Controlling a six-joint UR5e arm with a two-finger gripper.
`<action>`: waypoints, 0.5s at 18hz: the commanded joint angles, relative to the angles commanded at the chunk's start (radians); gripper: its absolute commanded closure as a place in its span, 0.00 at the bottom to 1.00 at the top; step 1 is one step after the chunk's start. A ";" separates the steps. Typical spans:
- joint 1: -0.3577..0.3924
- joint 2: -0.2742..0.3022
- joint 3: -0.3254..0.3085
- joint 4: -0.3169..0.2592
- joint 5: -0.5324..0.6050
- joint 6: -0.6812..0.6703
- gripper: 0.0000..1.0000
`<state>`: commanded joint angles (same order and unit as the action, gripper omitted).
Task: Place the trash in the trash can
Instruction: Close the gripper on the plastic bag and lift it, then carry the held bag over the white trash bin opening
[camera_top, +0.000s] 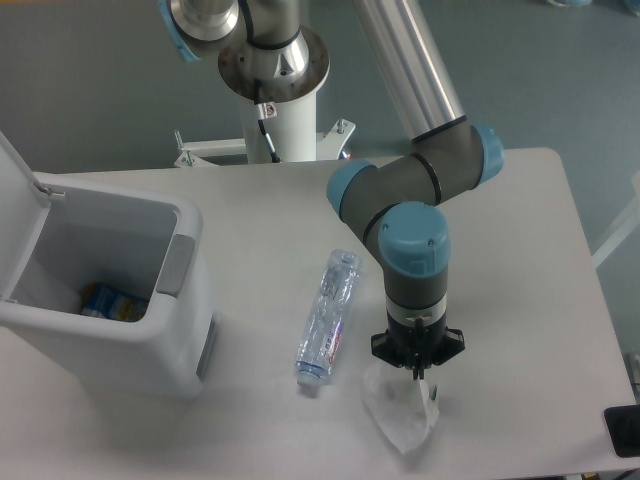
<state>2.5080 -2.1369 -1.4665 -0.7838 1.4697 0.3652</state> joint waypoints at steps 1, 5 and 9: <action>0.002 0.002 -0.001 0.000 -0.018 -0.002 1.00; -0.015 0.129 -0.043 -0.011 -0.139 -0.008 1.00; -0.064 0.256 -0.086 -0.011 -0.256 -0.037 1.00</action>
<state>2.4438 -1.8809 -1.5524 -0.7946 1.2137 0.3284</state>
